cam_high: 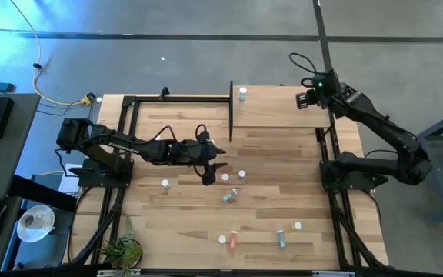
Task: Pick and place medicine bottles onto shelf by color
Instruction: Put the middle yellow pill bottle on the shelf
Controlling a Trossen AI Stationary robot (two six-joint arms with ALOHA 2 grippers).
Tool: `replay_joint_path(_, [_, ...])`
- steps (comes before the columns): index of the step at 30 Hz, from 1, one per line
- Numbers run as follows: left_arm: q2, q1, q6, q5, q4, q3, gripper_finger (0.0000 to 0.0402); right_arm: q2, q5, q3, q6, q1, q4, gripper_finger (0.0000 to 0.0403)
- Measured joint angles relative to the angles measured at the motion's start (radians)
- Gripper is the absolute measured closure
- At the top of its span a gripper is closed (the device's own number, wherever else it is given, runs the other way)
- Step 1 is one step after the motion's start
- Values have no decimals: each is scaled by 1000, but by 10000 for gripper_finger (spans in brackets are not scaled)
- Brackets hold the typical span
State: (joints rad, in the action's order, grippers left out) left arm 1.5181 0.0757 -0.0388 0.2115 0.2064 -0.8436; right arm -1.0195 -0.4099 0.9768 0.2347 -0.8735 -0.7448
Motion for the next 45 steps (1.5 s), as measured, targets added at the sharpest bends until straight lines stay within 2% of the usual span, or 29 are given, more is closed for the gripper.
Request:
replay_joint_path(28, [0, 0, 0, -25, -1, 0, 202, -111, -64, 0, 48, 10, -28, 295])
replay_joint_path(45, [0, 0, 0, -27, -1, 0, 202, -113, -56, 0, 45, 10, -38, 242])
